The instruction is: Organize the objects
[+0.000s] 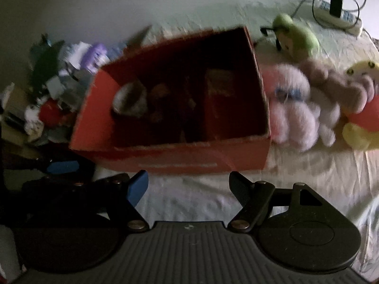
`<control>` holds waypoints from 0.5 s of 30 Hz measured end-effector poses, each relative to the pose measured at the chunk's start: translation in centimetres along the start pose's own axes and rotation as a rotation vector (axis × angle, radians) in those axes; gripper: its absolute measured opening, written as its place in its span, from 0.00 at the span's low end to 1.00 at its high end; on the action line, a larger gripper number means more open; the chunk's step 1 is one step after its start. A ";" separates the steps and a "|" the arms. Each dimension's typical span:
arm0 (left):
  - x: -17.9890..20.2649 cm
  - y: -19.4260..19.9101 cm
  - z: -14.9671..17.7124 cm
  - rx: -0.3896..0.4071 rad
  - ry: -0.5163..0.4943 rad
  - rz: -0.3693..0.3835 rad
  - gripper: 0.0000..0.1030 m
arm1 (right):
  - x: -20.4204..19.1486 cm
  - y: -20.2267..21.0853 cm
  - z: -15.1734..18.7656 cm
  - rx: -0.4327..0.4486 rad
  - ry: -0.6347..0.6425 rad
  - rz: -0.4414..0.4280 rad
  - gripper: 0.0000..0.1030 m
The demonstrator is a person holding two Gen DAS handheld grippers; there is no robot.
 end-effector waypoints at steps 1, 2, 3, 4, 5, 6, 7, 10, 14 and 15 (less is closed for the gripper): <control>0.0 0.7 -0.6 0.014 -0.005 0.001 0.97 | 0.0 0.7 -0.4 0.009 -0.004 -0.012 0.75; 0.0 1.2 -1.3 0.020 -0.010 0.003 0.97 | 0.1 1.2 -0.8 0.016 -0.010 -0.022 0.76; 0.0 1.6 -1.9 0.024 -0.013 0.002 0.97 | 0.3 1.7 -1.3 0.022 -0.018 -0.032 0.76; -0.1 1.9 -2.6 0.028 -0.014 -0.004 0.97 | 0.3 2.2 -1.8 0.028 -0.026 -0.038 0.76; -0.2 2.0 -3.2 0.034 -0.015 -0.010 0.97 | 0.3 2.4 -2.1 0.033 -0.030 -0.040 0.76; -0.2 2.2 -3.8 0.033 -0.015 -0.014 0.97 | 0.3 2.6 -2.6 0.037 -0.031 -0.035 0.76; -0.2 2.3 -4.4 0.028 -0.019 -0.016 0.97 | 0.1 2.7 -3.2 0.042 -0.031 -0.022 0.76; -0.1 2.5 -6.6 0.018 -0.048 -0.019 0.97 | 0.4 2.6 -4.9 0.042 -0.042 0.002 0.76; -0.4 3.0 -9.2 0.022 -0.066 -0.048 0.97 | 0.9 2.2 -7.2 0.033 -0.066 0.025 0.76; -0.5 3.1 -9.8 0.024 -0.065 -0.048 0.97 | 0.9 2.1 -7.7 0.026 -0.068 0.033 0.77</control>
Point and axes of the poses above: each gripper's, at about its wrist camera, not at the fingertips, and y roughly against the way its jaws point, x to its right, z to its underside, the point moved 1 cm from there along -y, roughly the way its jaws point, and after that the axes turned 11 degrees about z, right-handed, at the moved point
